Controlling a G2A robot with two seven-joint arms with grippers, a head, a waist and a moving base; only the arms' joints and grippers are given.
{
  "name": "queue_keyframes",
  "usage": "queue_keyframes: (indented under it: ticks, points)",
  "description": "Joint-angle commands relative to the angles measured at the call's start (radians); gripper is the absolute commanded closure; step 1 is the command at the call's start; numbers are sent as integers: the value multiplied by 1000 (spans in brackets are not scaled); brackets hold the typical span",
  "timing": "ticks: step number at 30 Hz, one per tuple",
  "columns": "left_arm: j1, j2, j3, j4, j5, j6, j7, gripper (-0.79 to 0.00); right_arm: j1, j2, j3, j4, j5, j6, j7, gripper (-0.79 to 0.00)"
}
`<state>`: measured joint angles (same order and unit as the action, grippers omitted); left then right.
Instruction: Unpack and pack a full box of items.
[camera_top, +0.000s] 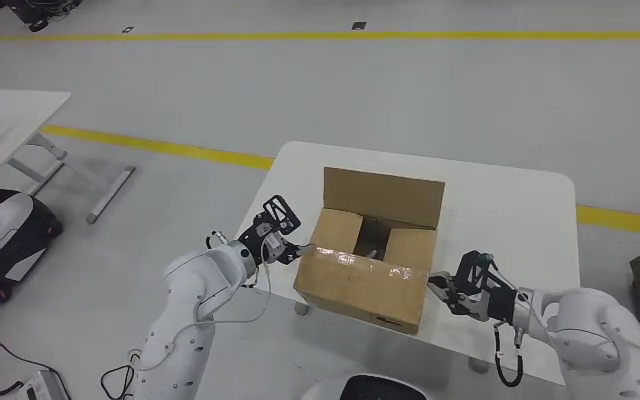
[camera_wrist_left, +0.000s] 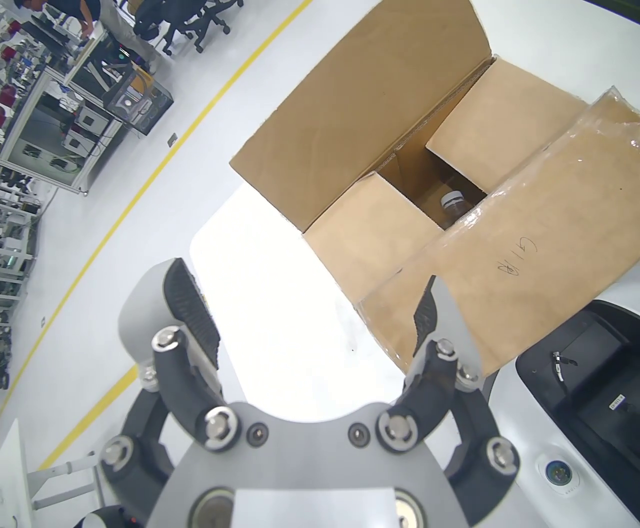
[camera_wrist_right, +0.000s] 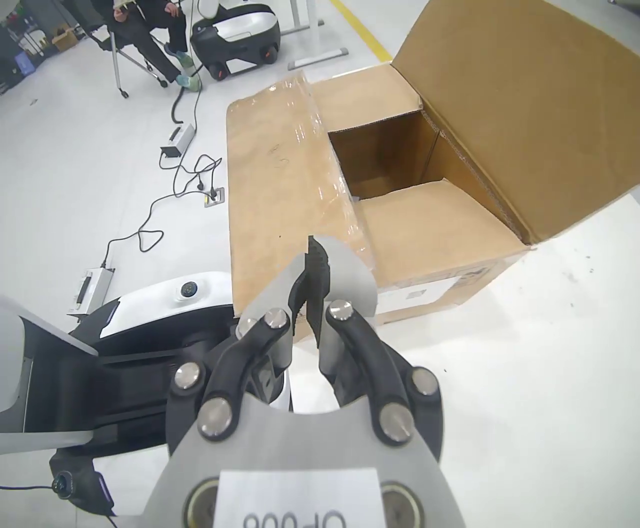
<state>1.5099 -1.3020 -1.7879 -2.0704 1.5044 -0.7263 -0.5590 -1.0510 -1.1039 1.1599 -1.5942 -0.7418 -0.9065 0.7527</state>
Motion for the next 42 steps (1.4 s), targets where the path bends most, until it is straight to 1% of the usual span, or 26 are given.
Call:
queue_keyframes:
  ticks: [1,4,8,12,14,16,17,18,20,22,26,38,42]
  points:
    - [0,0,0,0,0,0,0,-785,-7,0,-5,-9,-14,16,-11,0]
    - [0,0,0,0,0,0,0,-785,3,1,-5,-6,-6,79,-5,0]
    - [0,0,0,0,0,0,0,-785,46,3,4,12,67,135,32,0]
    - [0,0,0,0,0,0,0,-785,108,2,-16,43,148,167,110,0]
    - [0,0,0,0,0,0,0,-785,145,-1,-42,77,197,178,164,0]
    - [0,0,0,0,0,0,0,-785,178,-6,-71,124,266,177,194,0]
    - [0,0,0,0,0,0,0,-785,194,-10,-88,148,310,163,205,-62]
    - [0,0,0,0,0,0,0,-785,211,-12,-106,176,344,158,229,-142]
    - [0,0,0,0,0,0,0,-785,243,-18,-135,213,382,166,262,-268]
    - [0,0,0,0,0,0,0,-785,265,-23,-160,251,422,165,279,-345]
    - [0,0,0,0,0,0,0,-785,297,-31,-195,310,450,153,284,-320]
    - [0,0,0,0,0,0,0,-785,345,-50,-281,408,483,139,278,-323]
    - [0,0,0,0,0,0,0,-785,360,-56,-306,438,515,131,290,-320]
